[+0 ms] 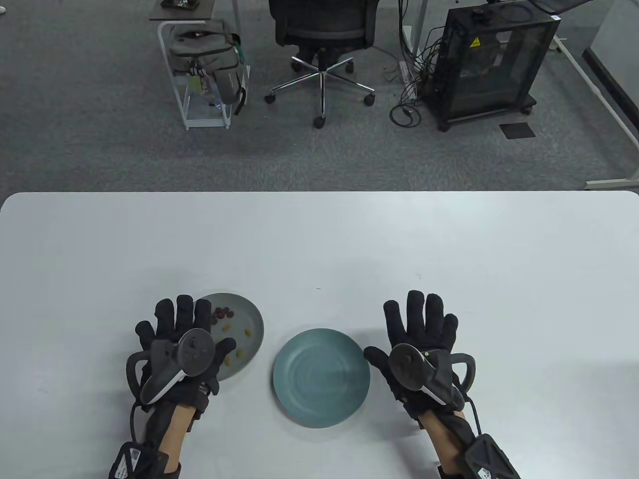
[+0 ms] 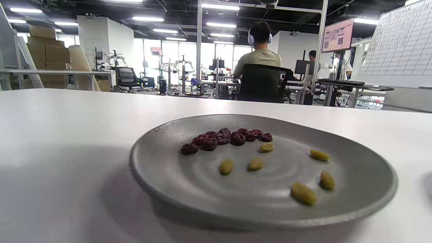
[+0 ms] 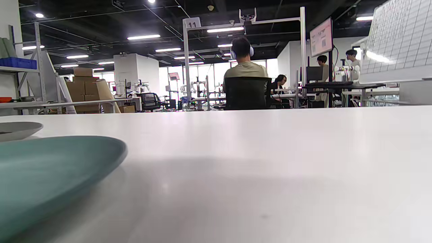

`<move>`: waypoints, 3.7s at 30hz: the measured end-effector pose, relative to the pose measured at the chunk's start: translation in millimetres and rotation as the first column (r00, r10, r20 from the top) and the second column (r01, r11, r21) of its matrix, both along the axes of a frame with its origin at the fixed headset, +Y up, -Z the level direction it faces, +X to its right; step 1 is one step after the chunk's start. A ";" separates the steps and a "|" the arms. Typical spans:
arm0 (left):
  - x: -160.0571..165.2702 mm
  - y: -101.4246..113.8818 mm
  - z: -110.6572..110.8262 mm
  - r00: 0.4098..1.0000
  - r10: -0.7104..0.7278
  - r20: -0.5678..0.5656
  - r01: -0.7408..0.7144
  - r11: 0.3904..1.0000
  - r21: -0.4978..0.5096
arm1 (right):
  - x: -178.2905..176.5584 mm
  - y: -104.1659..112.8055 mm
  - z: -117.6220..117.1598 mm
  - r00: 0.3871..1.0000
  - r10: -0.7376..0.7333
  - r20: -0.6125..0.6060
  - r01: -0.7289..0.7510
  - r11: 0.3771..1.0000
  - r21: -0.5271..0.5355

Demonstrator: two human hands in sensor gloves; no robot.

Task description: Pick raisins with hand pinch into plate

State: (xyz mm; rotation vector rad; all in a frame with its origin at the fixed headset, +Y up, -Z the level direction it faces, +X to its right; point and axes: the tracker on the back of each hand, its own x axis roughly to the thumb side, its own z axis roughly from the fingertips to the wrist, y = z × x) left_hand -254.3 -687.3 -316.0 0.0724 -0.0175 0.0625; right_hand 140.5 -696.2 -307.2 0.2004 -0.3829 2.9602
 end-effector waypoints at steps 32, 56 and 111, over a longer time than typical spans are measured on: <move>-54.9 -17.0 -13.0 0.958 0.173 -0.229 -0.181 0.983 -0.017 | 14.5 -3.4 -5.5 0.998 -0.057 0.031 0.058 0.998 -0.012; -100.9 -74.4 -33.1 0.751 0.482 -0.452 -0.601 0.783 -0.162 | 13.2 -6.4 -7.2 0.997 -0.079 0.021 0.080 0.995 -0.061; -49.2 -40.5 -13.3 0.470 0.843 -0.261 -0.881 0.468 -0.072 | 3.3 -8.7 -5.5 0.915 -0.397 -0.069 0.393 0.917 -0.063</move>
